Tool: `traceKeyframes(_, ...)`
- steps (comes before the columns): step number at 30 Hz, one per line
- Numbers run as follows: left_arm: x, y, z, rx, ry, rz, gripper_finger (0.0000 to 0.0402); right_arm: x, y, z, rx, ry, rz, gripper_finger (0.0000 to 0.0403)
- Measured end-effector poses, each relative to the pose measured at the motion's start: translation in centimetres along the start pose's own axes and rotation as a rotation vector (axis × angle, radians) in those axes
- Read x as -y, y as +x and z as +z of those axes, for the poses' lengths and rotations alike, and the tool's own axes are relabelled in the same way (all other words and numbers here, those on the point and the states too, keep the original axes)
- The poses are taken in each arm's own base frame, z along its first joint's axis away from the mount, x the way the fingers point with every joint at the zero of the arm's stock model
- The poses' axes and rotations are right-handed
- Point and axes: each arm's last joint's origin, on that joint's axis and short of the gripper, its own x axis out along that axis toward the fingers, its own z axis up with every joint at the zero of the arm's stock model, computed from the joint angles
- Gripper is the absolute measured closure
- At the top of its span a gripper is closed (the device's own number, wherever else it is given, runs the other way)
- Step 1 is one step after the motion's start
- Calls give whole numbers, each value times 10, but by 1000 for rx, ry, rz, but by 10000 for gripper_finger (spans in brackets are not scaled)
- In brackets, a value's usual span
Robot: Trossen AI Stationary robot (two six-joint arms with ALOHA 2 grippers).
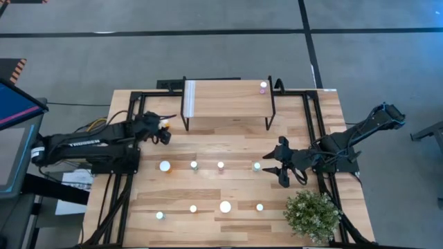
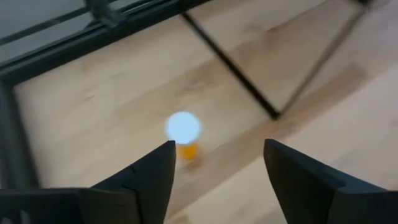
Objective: Pick and place medicine bottles onto shelf by color
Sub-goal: Put the top small orange pill bottle on the shelf
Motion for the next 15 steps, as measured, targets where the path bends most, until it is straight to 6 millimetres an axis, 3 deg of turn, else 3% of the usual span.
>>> traceKeyframes(15,-4,39,13,-56,-33,74,138,0,0,1,11,6,4,154)
